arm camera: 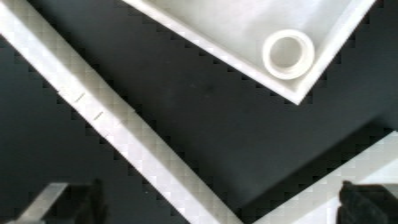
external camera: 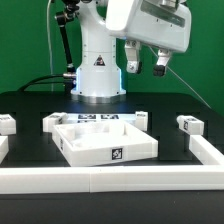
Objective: Assemble square table
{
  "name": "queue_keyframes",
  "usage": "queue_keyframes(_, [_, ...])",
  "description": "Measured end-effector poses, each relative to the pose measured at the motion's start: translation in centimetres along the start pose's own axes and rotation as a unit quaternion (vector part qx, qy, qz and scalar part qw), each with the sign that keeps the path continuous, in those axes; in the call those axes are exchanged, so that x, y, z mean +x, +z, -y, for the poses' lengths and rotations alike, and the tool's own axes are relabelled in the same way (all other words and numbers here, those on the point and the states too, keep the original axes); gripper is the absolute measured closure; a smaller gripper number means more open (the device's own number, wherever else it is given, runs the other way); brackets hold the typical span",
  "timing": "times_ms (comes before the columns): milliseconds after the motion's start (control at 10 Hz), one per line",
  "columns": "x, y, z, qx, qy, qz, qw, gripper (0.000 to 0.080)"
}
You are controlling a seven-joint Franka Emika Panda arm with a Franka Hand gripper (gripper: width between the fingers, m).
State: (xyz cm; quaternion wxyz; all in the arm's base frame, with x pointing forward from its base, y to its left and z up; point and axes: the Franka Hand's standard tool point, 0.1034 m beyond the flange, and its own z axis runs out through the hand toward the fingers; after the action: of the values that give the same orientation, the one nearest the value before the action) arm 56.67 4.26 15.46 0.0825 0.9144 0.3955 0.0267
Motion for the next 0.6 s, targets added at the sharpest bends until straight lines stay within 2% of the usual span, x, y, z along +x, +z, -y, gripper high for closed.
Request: queue_keyframes(600, [-0.07, 0.16, 0.06, 0.002, -0.004, 0.001, 1.0, 0.015])
